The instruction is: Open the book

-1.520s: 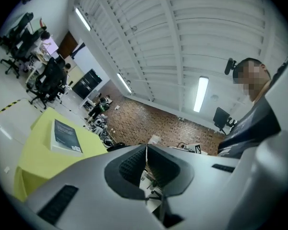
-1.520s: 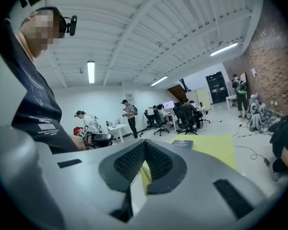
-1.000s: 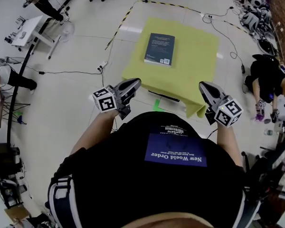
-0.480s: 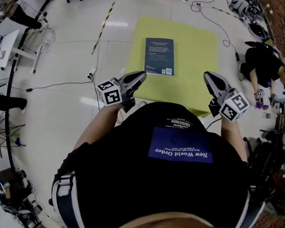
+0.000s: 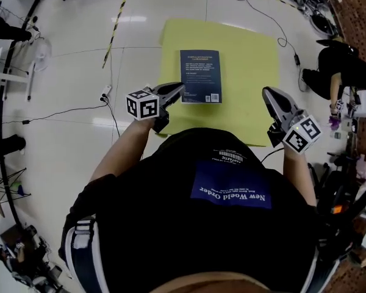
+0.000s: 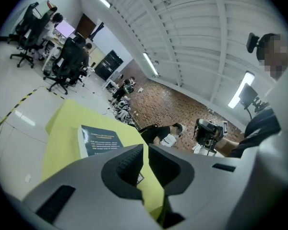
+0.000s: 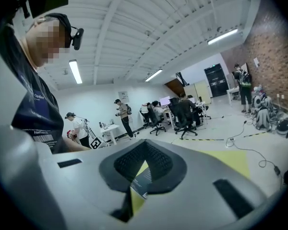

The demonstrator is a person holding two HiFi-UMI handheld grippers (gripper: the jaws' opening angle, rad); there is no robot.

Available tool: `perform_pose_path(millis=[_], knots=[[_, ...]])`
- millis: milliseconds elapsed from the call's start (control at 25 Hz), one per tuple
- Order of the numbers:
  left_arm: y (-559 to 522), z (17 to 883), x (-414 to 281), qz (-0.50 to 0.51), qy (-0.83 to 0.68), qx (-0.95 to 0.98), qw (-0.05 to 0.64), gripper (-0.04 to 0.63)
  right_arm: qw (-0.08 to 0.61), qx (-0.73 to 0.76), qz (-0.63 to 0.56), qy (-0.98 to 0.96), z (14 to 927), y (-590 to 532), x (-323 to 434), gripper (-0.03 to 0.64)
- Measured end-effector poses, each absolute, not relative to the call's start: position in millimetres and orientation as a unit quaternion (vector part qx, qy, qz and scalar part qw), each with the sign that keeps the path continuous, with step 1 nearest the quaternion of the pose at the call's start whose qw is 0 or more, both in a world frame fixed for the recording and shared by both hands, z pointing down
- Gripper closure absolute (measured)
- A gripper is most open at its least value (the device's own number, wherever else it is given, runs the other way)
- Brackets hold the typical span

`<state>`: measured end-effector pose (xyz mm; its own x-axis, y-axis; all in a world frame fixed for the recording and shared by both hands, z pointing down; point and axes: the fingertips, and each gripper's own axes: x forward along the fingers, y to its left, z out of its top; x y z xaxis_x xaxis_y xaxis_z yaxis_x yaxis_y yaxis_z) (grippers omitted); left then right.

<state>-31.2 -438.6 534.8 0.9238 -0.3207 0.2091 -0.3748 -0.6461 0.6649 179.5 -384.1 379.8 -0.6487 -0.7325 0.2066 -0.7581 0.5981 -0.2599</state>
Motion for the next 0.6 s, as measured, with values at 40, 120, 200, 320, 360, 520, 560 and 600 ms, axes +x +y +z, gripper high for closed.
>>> perform_pose_path(millis=[40,120,200,320,360,520,560,600], knots=[[-442.7,541.7,-30.3,0.043,-0.205,0.902,0.378,0.560,0.038,0.411,0.166,-0.896,383.4,-389.0,184.9,0.630],[-449.3,557.6,-28.8,0.061,-0.233,0.890,0.388,0.511,0.034,0.395,0.169,-0.902,391.9,-398.0,196.5,0.630],[-453.8,576.4,-27.1,0.077,-0.268,0.871,0.404,0.458,0.033,0.379,0.172,-0.909,398.1,-404.0,210.4,0.630],[-464.4,603.7,-27.5,0.099,-0.322,0.838,0.429,0.383,0.035,0.359,0.170,-0.917,403.0,-411.7,230.1,0.630],[-467.3,611.3,-28.1,0.109,-0.335,0.828,0.436,0.357,0.035,0.355,0.171,-0.918,406.5,-413.7,234.6,0.630],[-476.5,640.3,-28.3,0.157,-0.357,0.804,0.449,0.307,0.029,0.353,0.190,-0.916,425.2,-414.8,244.2,0.630],[-479.1,646.9,-26.8,0.165,-0.356,0.800,0.453,0.299,0.029,0.356,0.195,-0.914,430.1,-414.2,245.7,0.630],[-481.2,652.9,-24.8,0.173,-0.354,0.798,0.456,0.297,0.029,0.359,0.199,-0.912,434.7,-413.5,246.8,0.630]])
